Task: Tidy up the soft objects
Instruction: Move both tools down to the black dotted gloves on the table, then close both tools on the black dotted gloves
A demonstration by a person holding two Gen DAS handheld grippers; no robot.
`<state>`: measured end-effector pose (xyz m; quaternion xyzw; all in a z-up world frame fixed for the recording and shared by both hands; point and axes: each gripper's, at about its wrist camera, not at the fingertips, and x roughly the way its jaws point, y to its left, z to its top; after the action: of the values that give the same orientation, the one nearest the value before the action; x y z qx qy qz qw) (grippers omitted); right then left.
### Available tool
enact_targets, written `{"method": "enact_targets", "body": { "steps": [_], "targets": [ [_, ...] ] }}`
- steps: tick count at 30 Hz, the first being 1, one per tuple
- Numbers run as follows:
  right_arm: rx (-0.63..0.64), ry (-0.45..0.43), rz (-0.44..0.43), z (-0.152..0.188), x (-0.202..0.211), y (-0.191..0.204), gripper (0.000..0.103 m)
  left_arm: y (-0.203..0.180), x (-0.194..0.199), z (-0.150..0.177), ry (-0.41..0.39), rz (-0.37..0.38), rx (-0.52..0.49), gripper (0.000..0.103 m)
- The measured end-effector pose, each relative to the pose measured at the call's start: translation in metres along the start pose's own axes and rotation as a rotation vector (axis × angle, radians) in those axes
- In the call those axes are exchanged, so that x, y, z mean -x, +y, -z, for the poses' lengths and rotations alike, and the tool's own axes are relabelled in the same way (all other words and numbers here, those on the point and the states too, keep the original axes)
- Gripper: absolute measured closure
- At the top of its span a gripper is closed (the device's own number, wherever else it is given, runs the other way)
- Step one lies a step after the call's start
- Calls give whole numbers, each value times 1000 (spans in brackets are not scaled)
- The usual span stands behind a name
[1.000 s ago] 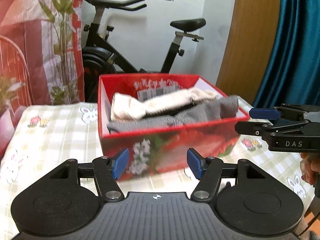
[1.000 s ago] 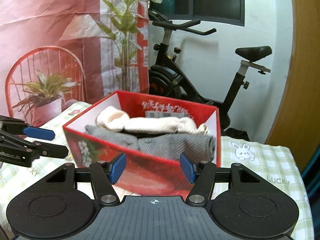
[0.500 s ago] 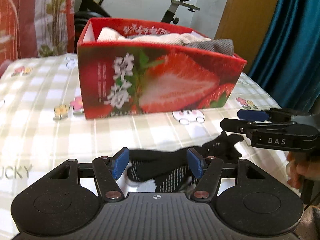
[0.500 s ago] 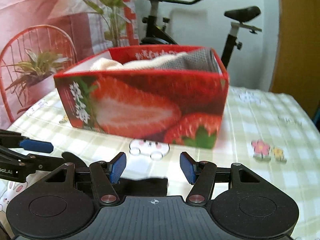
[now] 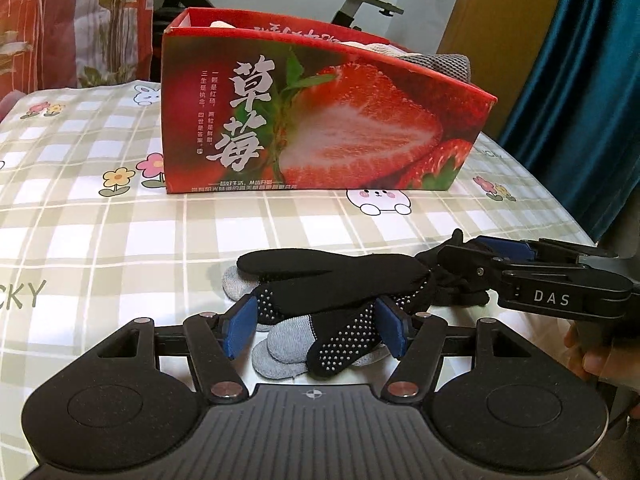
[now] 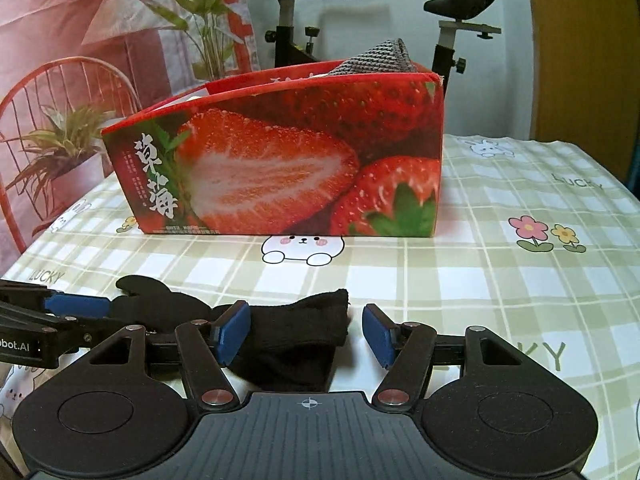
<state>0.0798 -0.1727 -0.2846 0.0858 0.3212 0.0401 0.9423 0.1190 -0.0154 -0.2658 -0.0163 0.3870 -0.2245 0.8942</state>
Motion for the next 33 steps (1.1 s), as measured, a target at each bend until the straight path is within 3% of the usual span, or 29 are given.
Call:
{"method": "enact_targets", "body": {
  "steps": [10,12,14,15,19,33],
  "targets": [
    [31,-19,-6,4,-1,0,43,2,2,5,-28,1,-1,48],
    [31,-20,-8,4,-1,-1,43,4,2,5,-31,10,9,54],
    [33,-21,-9,4,-1,-1,43,4,2,5,-24,42,15,75],
    [34,-22,-8,4,-1,-1,43,4,1,5,-21,60,17,77],
    [34,-22,-8,4,-1,0,43,1,1,6,-27,67,1,82],
    [25,-24,-18,5,1,0,44,9,-1,9,-31,79,35,80]
  ]
}}
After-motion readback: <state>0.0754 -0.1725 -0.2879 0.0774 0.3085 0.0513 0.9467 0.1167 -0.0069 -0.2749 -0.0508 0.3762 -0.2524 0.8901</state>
